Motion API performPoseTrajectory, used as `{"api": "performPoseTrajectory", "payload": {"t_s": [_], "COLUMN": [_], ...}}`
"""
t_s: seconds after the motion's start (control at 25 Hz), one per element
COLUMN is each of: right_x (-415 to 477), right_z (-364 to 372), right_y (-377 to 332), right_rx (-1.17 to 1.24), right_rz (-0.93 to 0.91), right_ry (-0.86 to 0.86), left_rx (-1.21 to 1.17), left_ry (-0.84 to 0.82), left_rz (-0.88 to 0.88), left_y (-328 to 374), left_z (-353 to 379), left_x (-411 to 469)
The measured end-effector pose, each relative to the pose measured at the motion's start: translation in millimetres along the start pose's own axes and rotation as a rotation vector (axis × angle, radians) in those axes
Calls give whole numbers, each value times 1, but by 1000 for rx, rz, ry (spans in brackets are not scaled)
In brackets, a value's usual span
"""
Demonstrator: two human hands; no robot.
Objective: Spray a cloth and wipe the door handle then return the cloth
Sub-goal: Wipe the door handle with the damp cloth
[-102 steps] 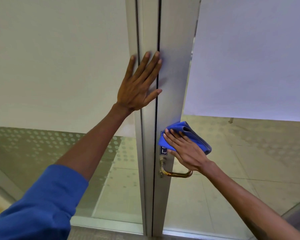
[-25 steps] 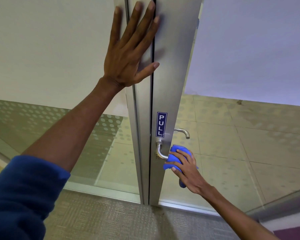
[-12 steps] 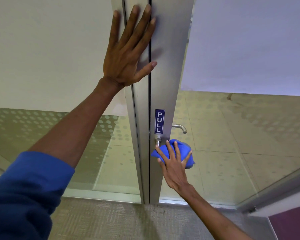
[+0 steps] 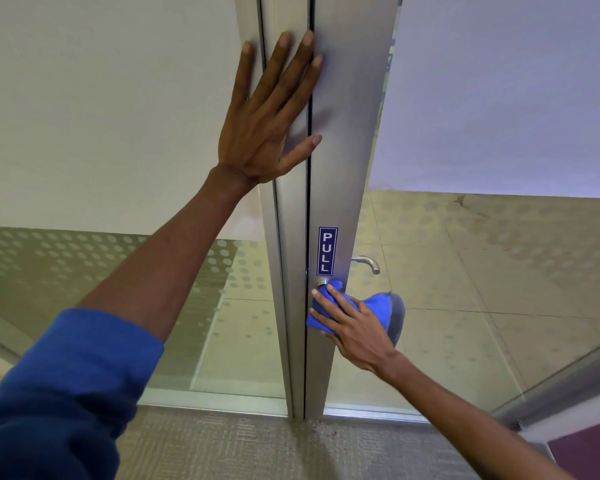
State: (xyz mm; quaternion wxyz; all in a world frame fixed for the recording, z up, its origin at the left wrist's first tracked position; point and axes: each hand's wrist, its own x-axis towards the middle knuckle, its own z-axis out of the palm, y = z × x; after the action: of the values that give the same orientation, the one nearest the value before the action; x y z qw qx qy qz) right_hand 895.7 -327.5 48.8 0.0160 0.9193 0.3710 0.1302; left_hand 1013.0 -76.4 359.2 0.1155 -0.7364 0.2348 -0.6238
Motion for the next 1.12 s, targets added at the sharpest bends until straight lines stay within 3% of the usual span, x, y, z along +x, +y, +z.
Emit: {"api": "performPoseTrajectory", "payload": {"t_s": [0.56,0.88,1.12], "right_x": [-16,-24,-30], "right_z": [-25,-16,2], "right_y": [110,96,35], "right_rx": [66,146,244], "right_rz": [-529,-360,57], "right_ry": [-139,-59,143], "left_rx": [25,53,78], "left_ry": [-5,16,-19], "left_rz": [-23,-1,-21], "left_y": [-3,0,3], "left_z": [6,0,-5], "left_x": [-2,-2,-2]}}
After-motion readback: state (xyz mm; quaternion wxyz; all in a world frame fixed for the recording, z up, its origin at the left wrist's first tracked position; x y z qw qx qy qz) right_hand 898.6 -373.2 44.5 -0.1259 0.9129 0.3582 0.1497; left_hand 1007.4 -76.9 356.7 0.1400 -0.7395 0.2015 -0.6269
